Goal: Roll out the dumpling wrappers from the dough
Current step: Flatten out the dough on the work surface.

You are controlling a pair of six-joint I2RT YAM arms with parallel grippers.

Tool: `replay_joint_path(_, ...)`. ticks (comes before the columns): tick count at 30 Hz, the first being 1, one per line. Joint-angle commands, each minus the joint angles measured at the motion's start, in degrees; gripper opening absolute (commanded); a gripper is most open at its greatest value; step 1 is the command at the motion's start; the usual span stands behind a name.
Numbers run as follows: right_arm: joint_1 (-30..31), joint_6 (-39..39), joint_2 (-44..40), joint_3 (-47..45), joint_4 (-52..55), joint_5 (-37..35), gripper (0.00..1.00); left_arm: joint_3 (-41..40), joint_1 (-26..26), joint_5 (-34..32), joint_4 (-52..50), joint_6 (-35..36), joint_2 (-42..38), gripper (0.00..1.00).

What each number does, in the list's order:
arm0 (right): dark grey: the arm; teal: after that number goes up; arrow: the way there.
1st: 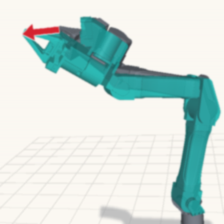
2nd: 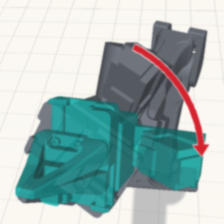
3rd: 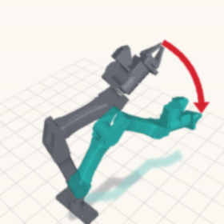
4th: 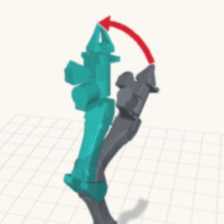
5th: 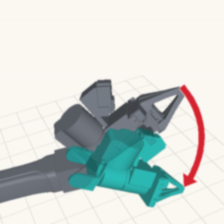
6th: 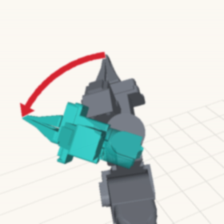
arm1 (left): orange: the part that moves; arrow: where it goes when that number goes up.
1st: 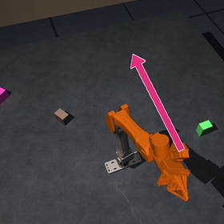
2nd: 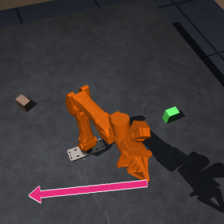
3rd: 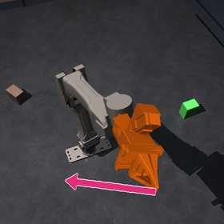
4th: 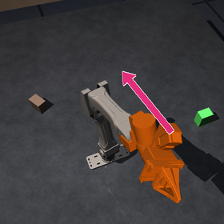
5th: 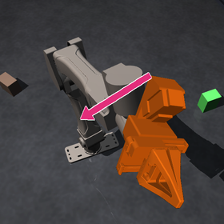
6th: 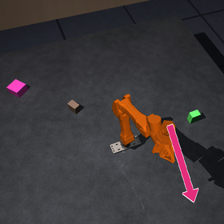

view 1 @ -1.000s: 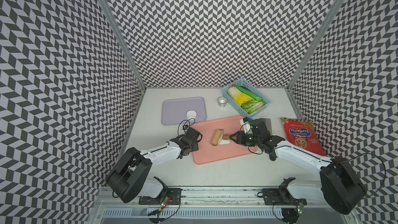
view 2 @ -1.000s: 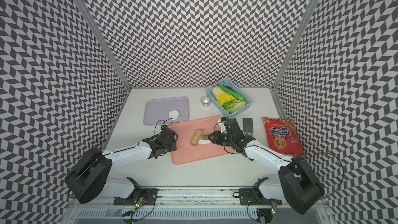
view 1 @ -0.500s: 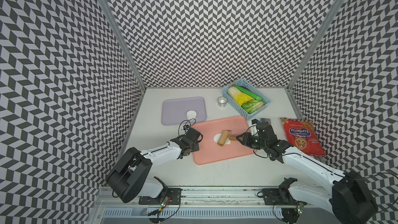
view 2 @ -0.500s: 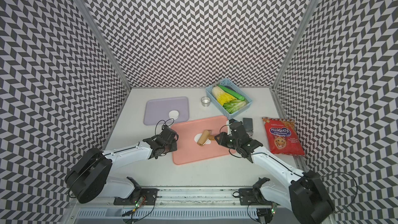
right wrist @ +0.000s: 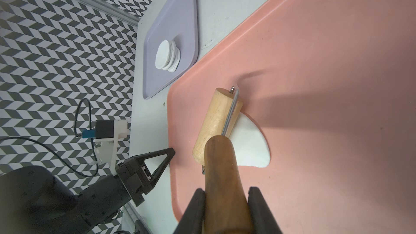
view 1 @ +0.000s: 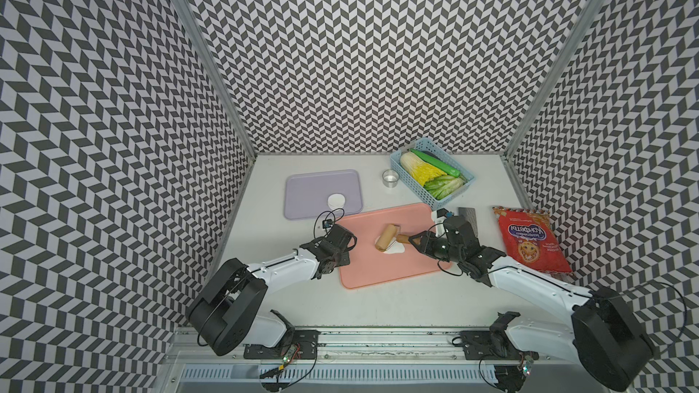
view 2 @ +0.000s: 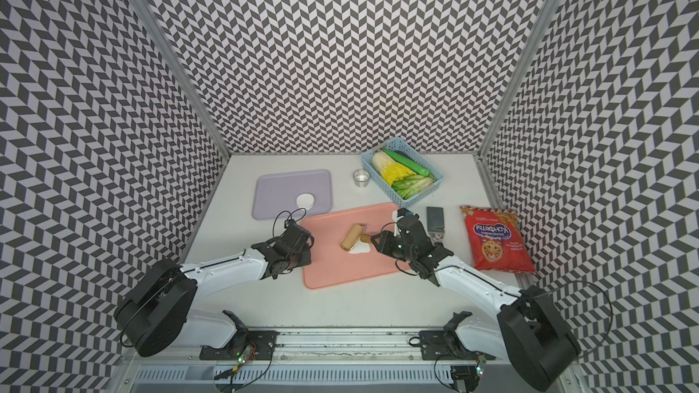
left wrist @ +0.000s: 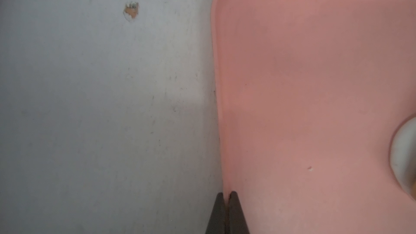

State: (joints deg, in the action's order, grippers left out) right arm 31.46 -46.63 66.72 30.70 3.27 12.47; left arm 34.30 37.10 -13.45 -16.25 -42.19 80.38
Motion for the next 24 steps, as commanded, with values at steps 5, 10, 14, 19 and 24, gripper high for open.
replay_joint_path(5, -0.09, 5.95, -3.64, -3.45, 14.87, -4.92, 0.0, -0.41, 1.31, 1.58, -2.29, 2.38, 0.95, 0.0)
replay_joint_path(10, 1.88, 2.42, 2.55, -4.3, 11.66, -4.59, 0.0, 0.19, 1.39, 1.94, -2.56, 2.29, 1.14, 0.0)
replay_joint_path(14, 2.37, -3.1, 5.79, -4.77, 9.62, -4.57, 0.0, 0.15, 1.39, 1.76, -2.83, 2.29, 0.8, 0.0)
replay_joint_path(19, 2.4, -3.67, 8.61, -3.71, 10.51, -4.66, 0.0, -0.07, 1.39, 1.68, -2.99, 2.47, 0.92, 0.0)
replay_joint_path(24, 1.31, -1.9, 0.42, -3.67, 16.65, -6.03, 0.0, -0.36, 1.39, 1.15, -3.13, 2.47, 0.2, 0.0)
